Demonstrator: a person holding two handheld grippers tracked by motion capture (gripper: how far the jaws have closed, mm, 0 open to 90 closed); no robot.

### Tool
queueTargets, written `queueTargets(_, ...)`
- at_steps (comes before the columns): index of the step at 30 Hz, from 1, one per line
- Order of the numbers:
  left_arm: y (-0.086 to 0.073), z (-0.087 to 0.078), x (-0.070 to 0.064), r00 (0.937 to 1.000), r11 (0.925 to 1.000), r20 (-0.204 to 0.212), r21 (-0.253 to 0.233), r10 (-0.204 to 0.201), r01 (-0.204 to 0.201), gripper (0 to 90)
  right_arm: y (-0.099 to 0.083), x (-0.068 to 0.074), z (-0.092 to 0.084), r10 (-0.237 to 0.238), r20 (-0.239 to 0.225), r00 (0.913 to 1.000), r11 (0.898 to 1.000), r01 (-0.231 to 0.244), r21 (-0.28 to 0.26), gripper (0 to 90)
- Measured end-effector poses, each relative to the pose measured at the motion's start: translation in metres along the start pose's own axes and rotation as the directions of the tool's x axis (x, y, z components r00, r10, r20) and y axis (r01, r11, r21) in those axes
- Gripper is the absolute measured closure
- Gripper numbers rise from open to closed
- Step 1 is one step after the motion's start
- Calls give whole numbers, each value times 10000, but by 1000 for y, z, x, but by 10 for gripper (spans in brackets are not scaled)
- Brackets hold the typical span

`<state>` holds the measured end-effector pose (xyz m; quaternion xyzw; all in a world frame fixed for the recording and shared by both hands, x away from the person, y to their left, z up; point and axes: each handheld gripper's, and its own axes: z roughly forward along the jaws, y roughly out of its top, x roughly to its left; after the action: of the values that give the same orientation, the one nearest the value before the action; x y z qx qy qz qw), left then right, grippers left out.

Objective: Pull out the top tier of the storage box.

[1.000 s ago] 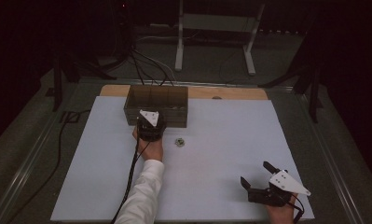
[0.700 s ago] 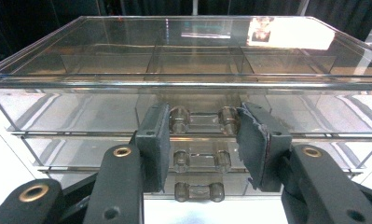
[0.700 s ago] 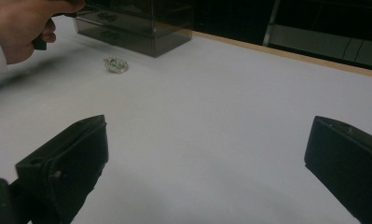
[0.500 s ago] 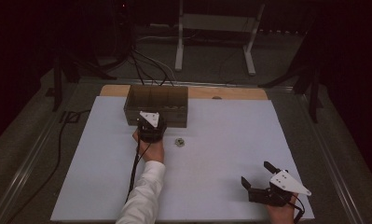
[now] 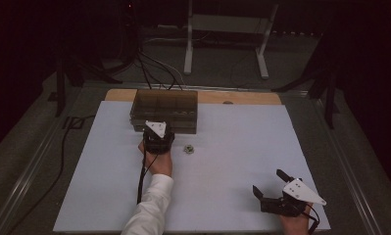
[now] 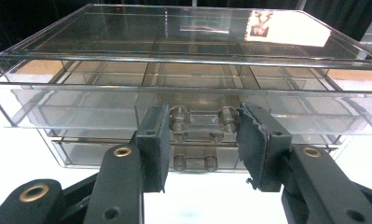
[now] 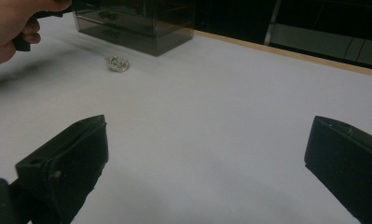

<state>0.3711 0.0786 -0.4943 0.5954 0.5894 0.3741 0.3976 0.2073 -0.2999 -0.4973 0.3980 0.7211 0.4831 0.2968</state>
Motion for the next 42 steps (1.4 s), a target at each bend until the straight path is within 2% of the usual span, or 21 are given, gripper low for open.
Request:
queueTargets(4,0,0,1,9999,9999,65,45,-122,122,565,0,0,0,12,0,10000,10000,-12,1,0)
queueTargets(8,1,-1,3,9998,9999,209,107,-79,77,558,0,0,0,5,-5,10000,10000,-5,-1,0)
queueTargets(13,3,-5,6,9994,10000,349,1,37,-37,447,0,-1,0,10,8,10000,10000,-10,-7,0)
queueTargets(19,6,-7,14,9971,9998,725,25,-219,218,267,0,-1,0,6,25,10000,10000,-6,-10,0)
queueTargets(22,7,-8,17,9955,9997,924,123,-228,218,196,0,-1,0,8,30,10000,10000,-8,-13,0)
queueTargets(25,7,-7,19,9942,9996,1072,288,-33,2,146,0,-1,0,11,37,10000,10000,-11,-7,0)
queueTargets(26,7,-7,20,9914,9988,1290,427,198,-255,90,0,0,0,11,37,10000,10000,-10,-13,0)
queueTargets(28,7,-7,21,9884,9978,1481,528,328,-410,27,0,0,0,9,33,10000,10000,-9,-9,0)
queueTargets(31,7,-9,23,9863,9965,1561,543,540,-631,5,0,-1,0,13,37,10000,10000,-13,-12,0)
queueTargets(35,8,-11,24,9862,9960,1554,580,578,-675,4,0,-1,-1,31,43,10000,10000,-31,-19,0)
queueTargets(42,9,-15,25,9778,9943,1968,638,716,-856,5,0,-1,-1,36,35,10000,10000,-36,-23,0)
